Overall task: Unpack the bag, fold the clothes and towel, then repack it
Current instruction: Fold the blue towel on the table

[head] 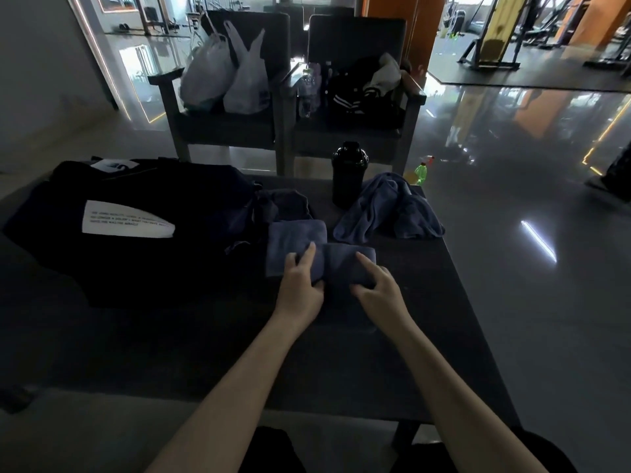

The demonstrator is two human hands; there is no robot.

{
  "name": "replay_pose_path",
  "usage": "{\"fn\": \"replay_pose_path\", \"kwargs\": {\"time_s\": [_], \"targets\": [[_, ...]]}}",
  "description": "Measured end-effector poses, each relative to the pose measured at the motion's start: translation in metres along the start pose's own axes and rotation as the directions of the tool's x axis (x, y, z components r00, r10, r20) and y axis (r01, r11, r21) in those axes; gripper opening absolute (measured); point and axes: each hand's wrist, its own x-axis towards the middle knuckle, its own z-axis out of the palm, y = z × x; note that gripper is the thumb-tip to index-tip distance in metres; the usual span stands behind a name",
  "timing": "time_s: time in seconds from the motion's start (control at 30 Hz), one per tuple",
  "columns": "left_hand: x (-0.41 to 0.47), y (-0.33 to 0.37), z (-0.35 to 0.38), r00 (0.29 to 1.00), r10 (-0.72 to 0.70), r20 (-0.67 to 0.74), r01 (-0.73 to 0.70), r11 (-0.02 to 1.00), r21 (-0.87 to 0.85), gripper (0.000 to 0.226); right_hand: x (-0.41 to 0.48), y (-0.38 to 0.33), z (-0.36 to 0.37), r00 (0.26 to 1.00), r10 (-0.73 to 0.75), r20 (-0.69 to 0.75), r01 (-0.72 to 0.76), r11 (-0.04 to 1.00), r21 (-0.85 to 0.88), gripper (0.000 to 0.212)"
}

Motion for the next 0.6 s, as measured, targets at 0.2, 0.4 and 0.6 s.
{"fn": "replay_pose_path", "kwargs": {"time_s": [0.2,0.4,0.6], "targets": [[0.064,-0.018,-0.037,0.996,-0.085,-0.027,0.086,0.996,0.022,0.071,0.074,-0.036,0.032,0.996,-0.069,0.054,0.073,0.995,-0.072,0.061],[0.119,-0.055,-0.032,0.994,-0.102,-0.023,0.104,0.987,0.125,0.067,0.132,-0.033,0.069,0.993,-0.079,0.083,0.096,0.972,-0.217,0.056],[0.13,-0.092,0.004,0.988,-0.14,-0.062,0.152,0.851,0.503,0.051,0.142,0.001,0.088,0.998,-0.042,0.054,0.062,0.887,-0.458,0.048]]}}
